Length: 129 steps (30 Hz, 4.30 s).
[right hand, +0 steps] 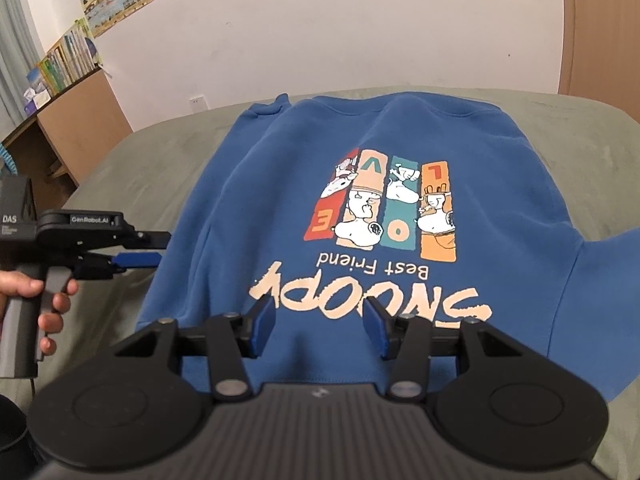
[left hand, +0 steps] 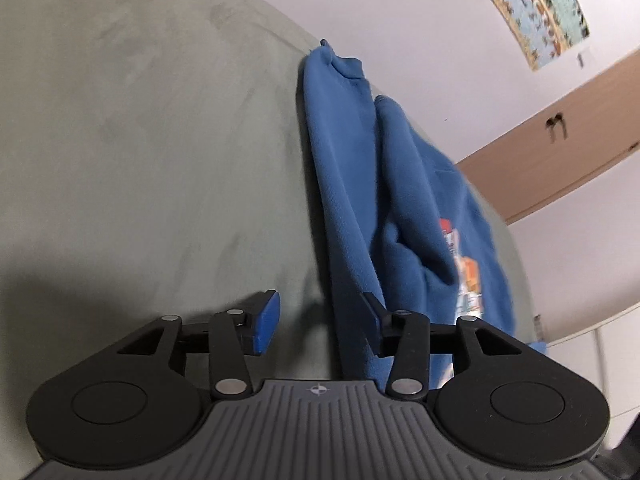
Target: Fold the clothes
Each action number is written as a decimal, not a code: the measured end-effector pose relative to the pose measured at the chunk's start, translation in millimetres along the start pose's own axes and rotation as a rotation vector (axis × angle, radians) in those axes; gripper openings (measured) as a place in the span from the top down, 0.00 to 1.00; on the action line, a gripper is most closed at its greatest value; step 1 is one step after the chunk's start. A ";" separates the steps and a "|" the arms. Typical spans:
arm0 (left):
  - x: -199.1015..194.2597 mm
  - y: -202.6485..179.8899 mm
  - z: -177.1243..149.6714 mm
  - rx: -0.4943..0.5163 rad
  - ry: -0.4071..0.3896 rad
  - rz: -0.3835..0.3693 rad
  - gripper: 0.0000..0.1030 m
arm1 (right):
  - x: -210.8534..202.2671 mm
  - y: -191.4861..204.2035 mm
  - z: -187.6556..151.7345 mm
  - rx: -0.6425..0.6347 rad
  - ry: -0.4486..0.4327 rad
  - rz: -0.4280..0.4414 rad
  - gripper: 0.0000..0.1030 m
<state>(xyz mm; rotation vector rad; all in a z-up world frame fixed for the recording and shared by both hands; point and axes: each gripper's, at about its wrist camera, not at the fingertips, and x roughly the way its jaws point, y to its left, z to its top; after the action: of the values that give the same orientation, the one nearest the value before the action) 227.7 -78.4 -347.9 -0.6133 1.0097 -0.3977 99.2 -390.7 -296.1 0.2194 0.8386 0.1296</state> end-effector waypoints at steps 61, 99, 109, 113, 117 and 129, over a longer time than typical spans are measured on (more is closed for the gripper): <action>39.8 -30.6 121.5 0.521 -0.223 0.387 0.37 | 33.4 -5.6 7.9 -0.005 0.041 -0.004 0.51; -9.0 98.4 151.2 0.331 -0.315 0.682 0.95 | 75.1 6.6 26.9 -0.032 0.055 -0.016 0.51; -31.5 93.0 148.3 0.313 -0.230 0.777 0.76 | 69.1 0.8 22.6 -0.024 0.071 -0.043 0.51; -54.4 84.0 157.2 0.211 -0.299 0.792 0.69 | 52.2 -14.8 22.7 0.016 0.054 -0.068 0.51; -74.5 46.1 135.1 0.289 -0.282 0.724 0.66 | 15.4 -50.8 25.7 0.057 0.009 -0.145 0.51; -22.5 -79.3 -22.5 0.524 0.023 0.301 0.66 | -26.9 -156.1 -10.2 0.238 0.029 -0.348 0.61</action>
<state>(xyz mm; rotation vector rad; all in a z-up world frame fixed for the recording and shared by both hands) 194.7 -132.7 -290.8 0.0162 0.9508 -0.3818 78.0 -546.0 -321.3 0.2915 0.9091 -0.2949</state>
